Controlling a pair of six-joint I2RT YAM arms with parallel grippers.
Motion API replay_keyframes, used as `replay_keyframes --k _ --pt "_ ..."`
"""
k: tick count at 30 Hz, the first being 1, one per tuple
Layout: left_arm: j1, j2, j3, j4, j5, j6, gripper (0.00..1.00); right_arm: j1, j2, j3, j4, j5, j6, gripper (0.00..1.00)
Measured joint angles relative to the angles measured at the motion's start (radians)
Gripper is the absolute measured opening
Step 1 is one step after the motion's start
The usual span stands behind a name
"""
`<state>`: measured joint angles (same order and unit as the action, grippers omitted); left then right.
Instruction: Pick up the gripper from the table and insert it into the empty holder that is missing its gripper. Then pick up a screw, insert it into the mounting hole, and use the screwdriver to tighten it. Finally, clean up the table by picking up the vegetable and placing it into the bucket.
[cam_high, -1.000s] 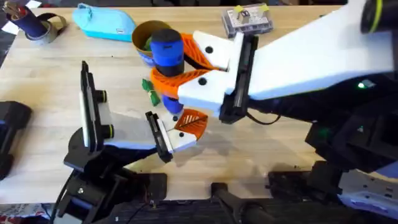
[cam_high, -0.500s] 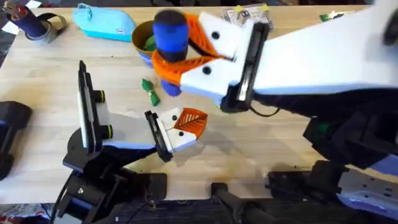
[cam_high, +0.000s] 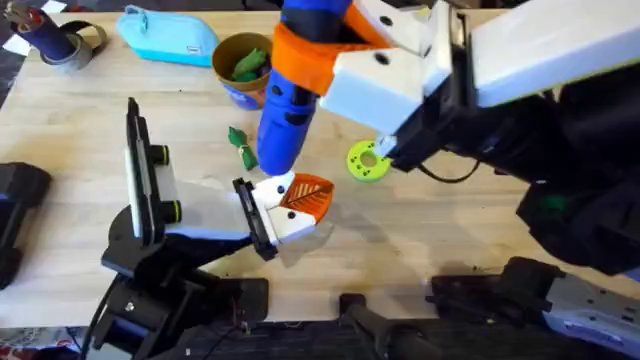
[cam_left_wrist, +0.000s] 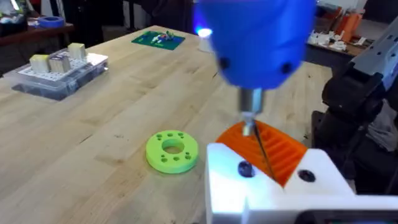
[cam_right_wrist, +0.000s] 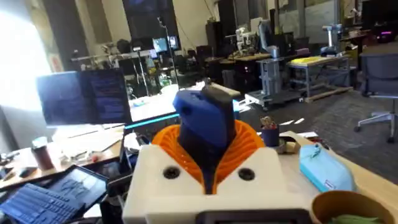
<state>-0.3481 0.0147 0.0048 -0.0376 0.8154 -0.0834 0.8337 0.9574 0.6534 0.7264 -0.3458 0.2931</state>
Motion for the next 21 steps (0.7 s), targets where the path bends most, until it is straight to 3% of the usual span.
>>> replay_keyframes --k 8,21 --pt "0.000 0.000 0.000 0.000 0.000 0.000 0.009 0.000 -0.039 0.006 -0.083 0.000 0.095 0.041" --pt "0.000 0.000 0.000 0.000 0.000 0.000 0.009 0.000 -0.032 0.006 -0.113 0.000 0.079 0.042"
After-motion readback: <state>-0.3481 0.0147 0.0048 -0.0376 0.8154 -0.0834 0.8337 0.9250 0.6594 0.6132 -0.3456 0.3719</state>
